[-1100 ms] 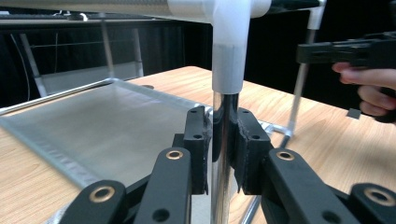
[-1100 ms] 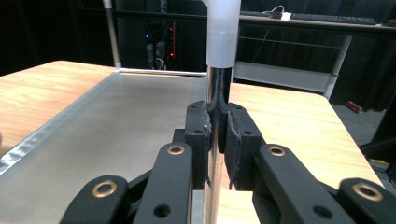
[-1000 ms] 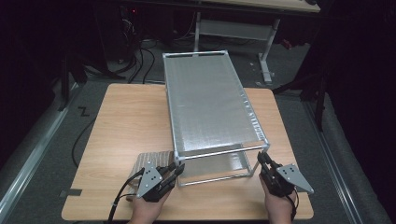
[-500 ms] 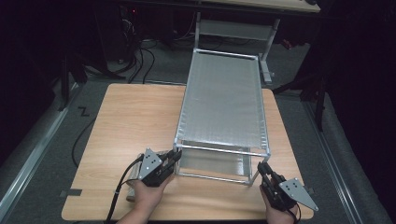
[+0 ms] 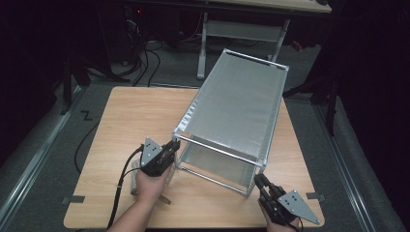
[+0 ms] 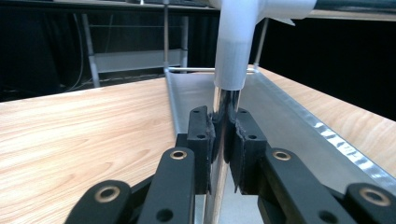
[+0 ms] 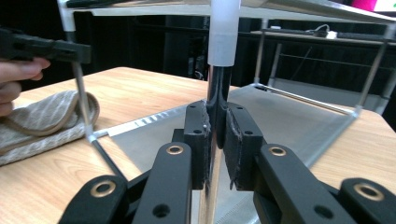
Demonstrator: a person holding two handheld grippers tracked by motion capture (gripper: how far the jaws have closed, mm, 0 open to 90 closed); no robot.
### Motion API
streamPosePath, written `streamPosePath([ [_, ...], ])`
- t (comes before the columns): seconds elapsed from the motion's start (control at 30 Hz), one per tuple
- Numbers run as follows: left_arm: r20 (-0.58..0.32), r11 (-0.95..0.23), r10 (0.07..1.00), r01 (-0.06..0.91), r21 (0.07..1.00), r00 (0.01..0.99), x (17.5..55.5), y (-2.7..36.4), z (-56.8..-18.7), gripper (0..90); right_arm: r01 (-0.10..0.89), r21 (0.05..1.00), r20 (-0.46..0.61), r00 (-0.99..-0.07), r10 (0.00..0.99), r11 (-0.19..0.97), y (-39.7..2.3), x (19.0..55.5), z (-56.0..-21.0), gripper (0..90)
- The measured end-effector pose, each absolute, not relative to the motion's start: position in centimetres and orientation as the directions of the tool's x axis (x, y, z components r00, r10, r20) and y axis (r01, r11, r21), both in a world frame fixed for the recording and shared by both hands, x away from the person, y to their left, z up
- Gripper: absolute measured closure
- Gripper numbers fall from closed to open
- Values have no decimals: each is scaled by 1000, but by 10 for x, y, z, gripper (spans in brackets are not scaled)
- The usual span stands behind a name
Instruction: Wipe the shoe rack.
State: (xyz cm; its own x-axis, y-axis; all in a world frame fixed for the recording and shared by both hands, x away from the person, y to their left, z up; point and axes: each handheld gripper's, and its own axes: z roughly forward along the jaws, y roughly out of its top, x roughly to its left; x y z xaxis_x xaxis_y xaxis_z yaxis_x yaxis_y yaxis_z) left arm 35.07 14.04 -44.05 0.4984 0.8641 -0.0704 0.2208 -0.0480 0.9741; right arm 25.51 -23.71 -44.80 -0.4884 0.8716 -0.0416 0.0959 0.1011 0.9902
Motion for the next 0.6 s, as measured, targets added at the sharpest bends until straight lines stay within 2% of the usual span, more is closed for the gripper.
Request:
streamPosePath([
  [0.23,-71,-45,876,227,973,478,352,150,-440,789,92,989,-49,-518,854,112,-227,253,-449,798],
  [0.6,-30,-93,881,235,967,472,317,184,-447,579,84,991,-47,-524,851,106,-228,253,-448,758],
])
